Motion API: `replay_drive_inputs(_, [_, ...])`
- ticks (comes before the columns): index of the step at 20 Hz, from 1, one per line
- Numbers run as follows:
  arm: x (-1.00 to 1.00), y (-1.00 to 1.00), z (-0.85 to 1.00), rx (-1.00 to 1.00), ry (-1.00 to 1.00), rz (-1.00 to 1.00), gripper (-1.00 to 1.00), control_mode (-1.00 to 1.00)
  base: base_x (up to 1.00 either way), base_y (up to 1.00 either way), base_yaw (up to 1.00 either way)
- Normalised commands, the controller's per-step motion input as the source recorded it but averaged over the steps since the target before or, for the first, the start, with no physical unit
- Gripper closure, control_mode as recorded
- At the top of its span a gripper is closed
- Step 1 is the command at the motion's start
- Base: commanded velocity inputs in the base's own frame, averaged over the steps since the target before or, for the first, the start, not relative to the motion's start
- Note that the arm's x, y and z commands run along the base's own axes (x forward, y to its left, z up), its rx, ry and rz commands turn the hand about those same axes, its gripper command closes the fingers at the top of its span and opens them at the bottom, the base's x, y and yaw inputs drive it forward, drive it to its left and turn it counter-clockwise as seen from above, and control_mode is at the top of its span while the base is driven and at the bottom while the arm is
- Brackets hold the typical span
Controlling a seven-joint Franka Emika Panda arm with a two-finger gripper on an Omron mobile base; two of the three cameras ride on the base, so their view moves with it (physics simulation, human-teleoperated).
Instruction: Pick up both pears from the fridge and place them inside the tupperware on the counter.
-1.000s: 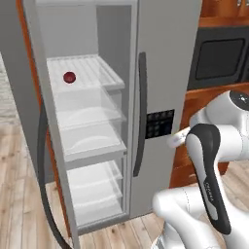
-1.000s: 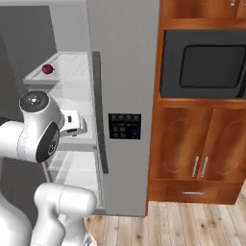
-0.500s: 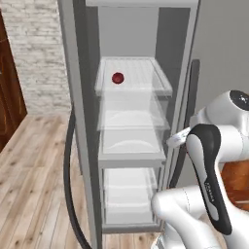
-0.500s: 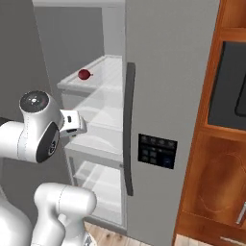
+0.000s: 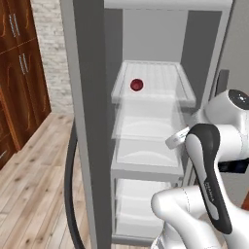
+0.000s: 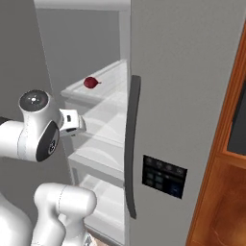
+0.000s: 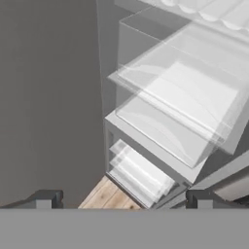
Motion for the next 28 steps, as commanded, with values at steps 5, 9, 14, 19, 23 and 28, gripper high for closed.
replay_drive_inputs(5, [0.00,0.00,0.00,0.00,0.00,0.00,-1.00,1.00,0.39,0.00,0.11])
replay_drive_inputs(9, [0.15,0.00,-0.02,0.00,-0.17,0.00,-1.00,-1.00,0.00,0.00,0.00])
replay_drive_inputs(14, [0.25,0.00,0.22,0.00,-0.23,-0.02,-1.00,-1.00,0.00,0.00,0.00])
replay_drive_inputs(19, [0.36,0.00,0.36,0.02,-0.10,-0.07,-1.00,-1.00,0.00,0.00,0.00])
replay_drive_inputs(23, [0.24,0.00,0.37,0.10,0.03,-0.09,-1.00,-1.00,0.00,0.00,0.00])
replay_drive_inputs(28, [0.26,0.00,0.19,0.14,0.09,-0.05,-1.00,-1.00,0.00,0.00,0.00])
